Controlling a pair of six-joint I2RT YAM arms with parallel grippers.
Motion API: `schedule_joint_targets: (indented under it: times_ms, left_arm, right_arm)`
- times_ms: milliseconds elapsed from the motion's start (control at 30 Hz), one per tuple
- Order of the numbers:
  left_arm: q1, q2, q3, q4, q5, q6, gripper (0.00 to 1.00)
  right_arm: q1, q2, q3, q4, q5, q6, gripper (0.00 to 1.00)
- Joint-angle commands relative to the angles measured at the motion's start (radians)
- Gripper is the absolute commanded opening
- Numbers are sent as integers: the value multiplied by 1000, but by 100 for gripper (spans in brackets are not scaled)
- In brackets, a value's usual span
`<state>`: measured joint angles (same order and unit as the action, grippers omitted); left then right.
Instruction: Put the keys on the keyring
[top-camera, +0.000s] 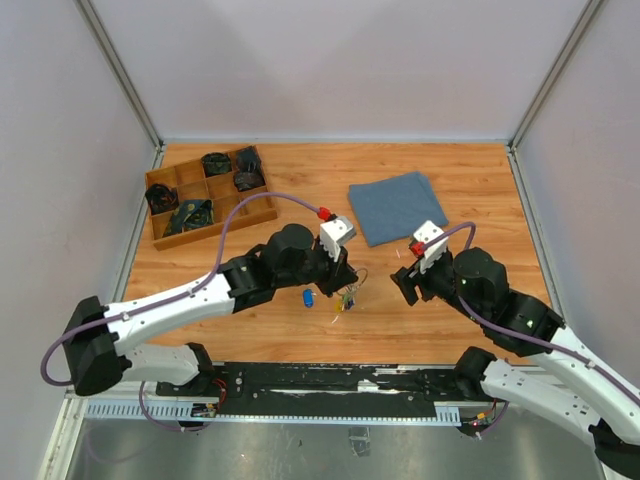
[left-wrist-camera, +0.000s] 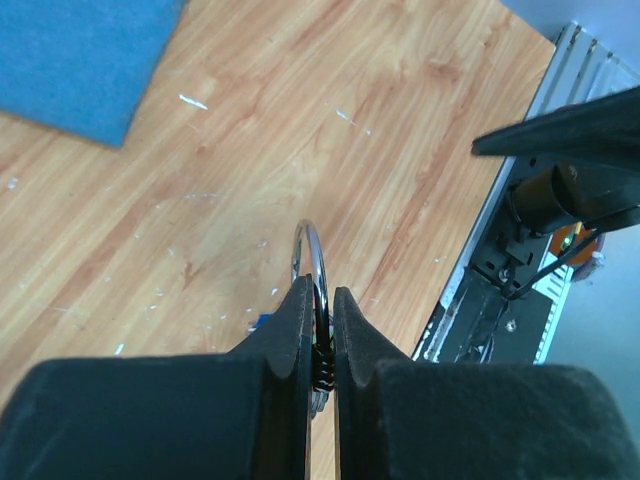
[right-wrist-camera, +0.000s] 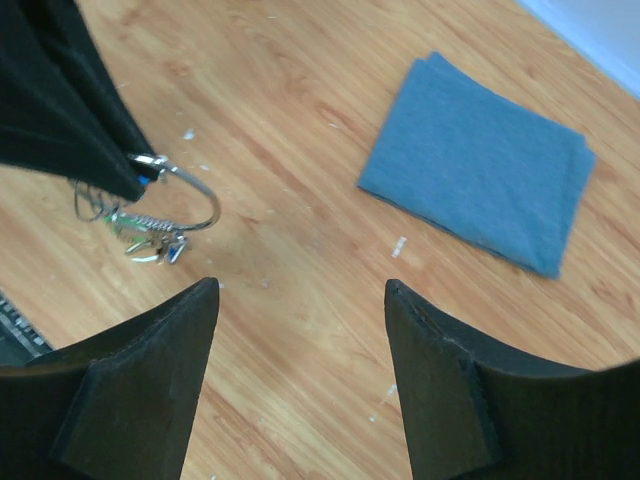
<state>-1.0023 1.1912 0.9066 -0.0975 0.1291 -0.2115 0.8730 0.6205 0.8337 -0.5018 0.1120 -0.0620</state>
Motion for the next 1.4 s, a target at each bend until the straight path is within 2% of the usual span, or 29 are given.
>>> schedule_joint_targets:
  times_ms: [0, 133, 233, 300, 467, 633, 833, 900, 967, 1167, 1367]
  left_arm:
    - [11, 104, 46, 139, 61, -59, 1]
    - [12, 232, 102, 200, 111, -109, 0]
    - [21, 286, 91, 202, 33, -146, 1]
    - [68, 299, 37, 227, 32, -189, 4]
    - [183, 300, -164, 333, 61, -274, 20]
    - [225, 266, -248, 332, 6, -290, 46]
    - [273, 149, -276, 247, -88, -276, 60]
    - [302, 104, -278, 215, -98, -264, 62]
    - [328, 67, -276, 185, -98, -256, 63]
    - [356, -1, -265, 102, -111, -230, 64]
    - [367, -71, -294, 40, -155, -235, 64]
  right_arm:
    - [11, -50, -27, -16, 246, 76, 70]
    - [11, -80, -45, -27, 323, 85, 73]
    - [11, -95, -54, -33, 327, 97, 74]
    - [11, -93, -63, -40, 327, 112, 75]
    - [11, -53, -79, -55, 322, 172, 77]
    - [11, -15, -94, -54, 327, 220, 79]
    - [11, 19, -108, -77, 298, 273, 87]
    - [8, 45, -96, -100, 270, 306, 90]
    - [6, 91, -78, -119, 218, 314, 99]
    - [3, 251, -64, -103, 75, 337, 98]
    - [-20, 315, -79, -20, -29, 373, 99]
